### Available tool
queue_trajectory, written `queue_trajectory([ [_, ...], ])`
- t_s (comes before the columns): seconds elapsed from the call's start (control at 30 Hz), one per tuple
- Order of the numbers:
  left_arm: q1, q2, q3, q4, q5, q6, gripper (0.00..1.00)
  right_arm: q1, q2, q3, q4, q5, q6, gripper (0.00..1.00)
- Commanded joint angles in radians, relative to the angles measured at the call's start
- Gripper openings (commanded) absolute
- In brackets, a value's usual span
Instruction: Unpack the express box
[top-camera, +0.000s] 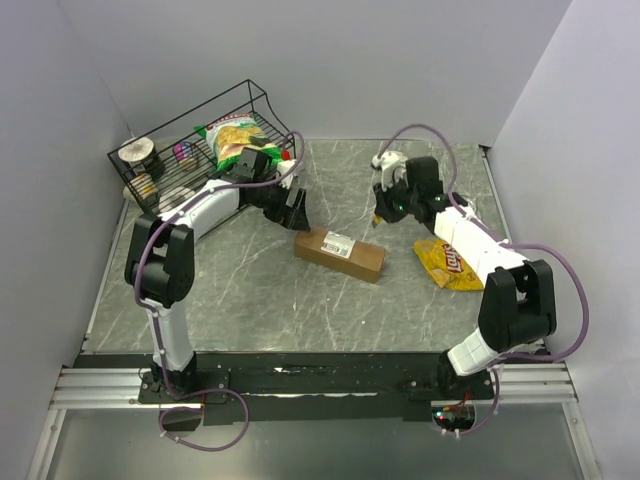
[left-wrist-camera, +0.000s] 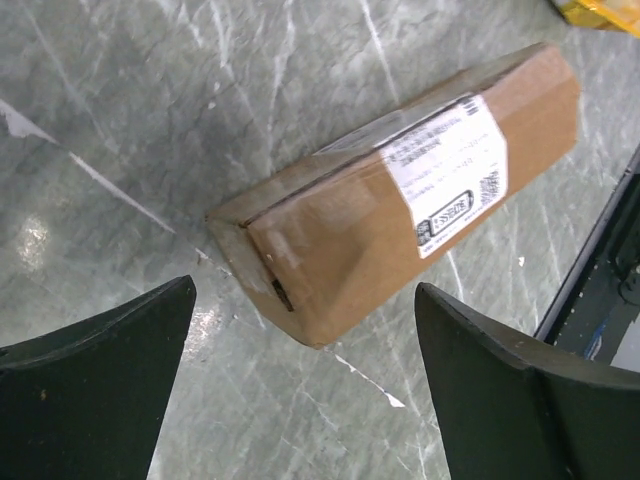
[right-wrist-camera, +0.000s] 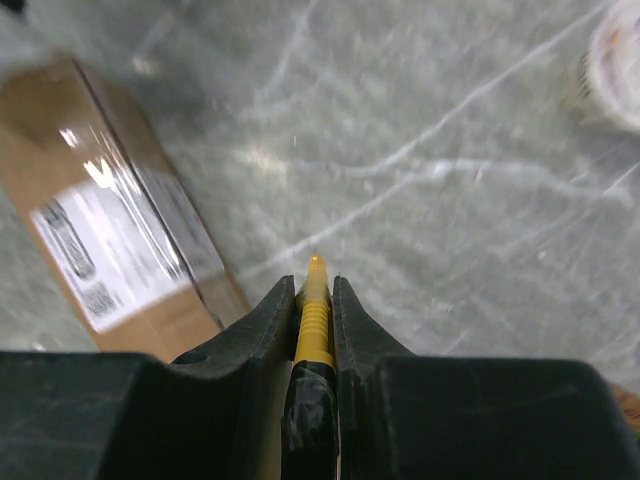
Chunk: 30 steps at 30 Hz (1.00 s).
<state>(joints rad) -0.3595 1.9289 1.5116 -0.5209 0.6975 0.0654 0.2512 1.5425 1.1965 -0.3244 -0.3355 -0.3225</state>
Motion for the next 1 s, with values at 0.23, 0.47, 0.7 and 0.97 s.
queue_trajectory([
  [0.23, 0.001, -0.018, -0.045, 0.002, -0.007, -0.035, 0.96, 0.082, -0.182, -0.156, -0.06, -0.081, -0.196, 0.0],
  [0.47, 0.002, -0.048, -0.088, 0.009, 0.011, -0.009, 0.96, 0.16, -0.186, -0.149, -0.196, -0.197, -0.162, 0.0],
  [0.7, 0.01, -0.059, -0.123, 0.05, 0.022, 0.001, 0.96, 0.146, -0.194, -0.153, -0.093, 0.092, -0.04, 0.0],
  [0.97, 0.036, -0.031, -0.048, -0.131, 0.133, 0.251, 0.9, 0.103, -0.075, -0.042, -0.055, 0.187, 0.005, 0.0],
])
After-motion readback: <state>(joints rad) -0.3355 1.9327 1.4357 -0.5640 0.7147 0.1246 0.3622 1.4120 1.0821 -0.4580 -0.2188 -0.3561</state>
